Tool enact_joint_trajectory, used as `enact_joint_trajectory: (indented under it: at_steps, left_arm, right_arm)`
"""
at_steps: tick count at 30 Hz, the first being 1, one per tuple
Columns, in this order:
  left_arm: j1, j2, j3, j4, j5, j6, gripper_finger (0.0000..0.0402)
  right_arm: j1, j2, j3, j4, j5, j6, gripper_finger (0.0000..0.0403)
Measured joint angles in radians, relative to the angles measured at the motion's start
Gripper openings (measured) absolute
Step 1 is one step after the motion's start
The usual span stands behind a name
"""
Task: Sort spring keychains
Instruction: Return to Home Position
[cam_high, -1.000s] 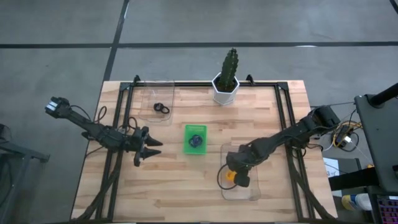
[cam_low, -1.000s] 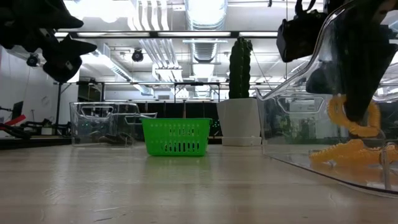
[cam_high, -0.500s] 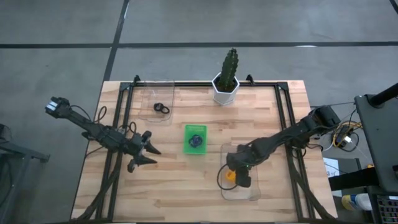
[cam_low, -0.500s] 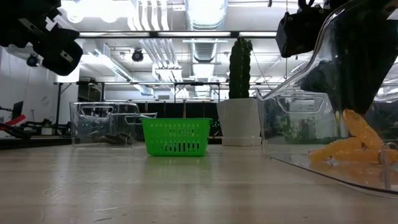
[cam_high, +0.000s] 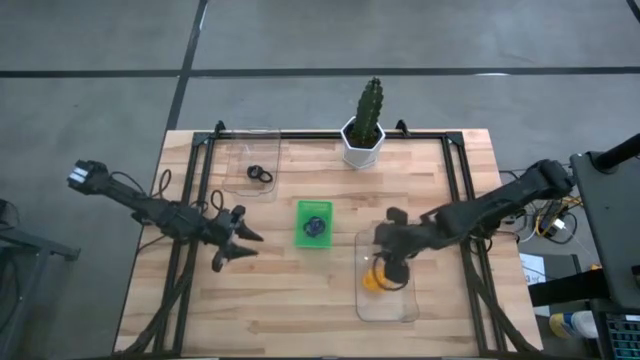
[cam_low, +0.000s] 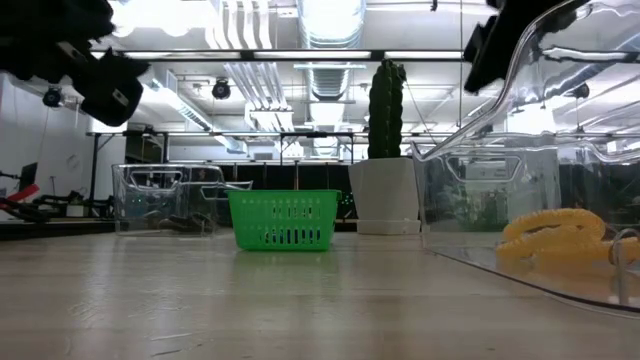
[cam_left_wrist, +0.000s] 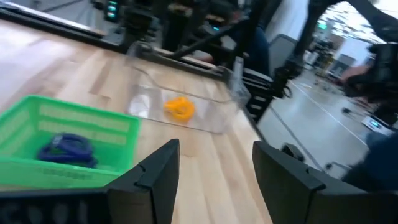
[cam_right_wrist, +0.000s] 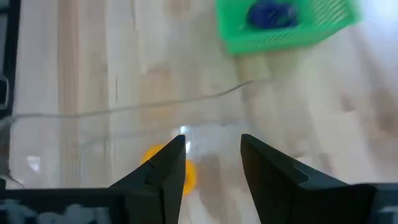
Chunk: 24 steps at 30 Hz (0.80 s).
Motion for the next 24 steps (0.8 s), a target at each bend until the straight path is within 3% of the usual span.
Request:
enact_joint_trajectory:
  at_steps: [4, 12, 24]
  left_arm:
    - [0.082, 0.001, 0.0, 0.001, 0.02, -0.019, 0.0195]
    - [0.265, -0.018, 0.0, 0.005, 0.238, -0.018, 0.0195]
    - [0.3, -0.101, -0.002, 0.025, 0.237, -0.03, 0.0195]
  right_arm:
    - [0.0, -0.108, -0.022, -0.001, 0.045, 0.001, 0.0141]
    - [0.004, -0.326, -0.137, 0.057, 0.049, -0.034, 0.0132]
    - [0.004, -0.692, -0.45, 0.325, 0.044, -0.053, 0.014]
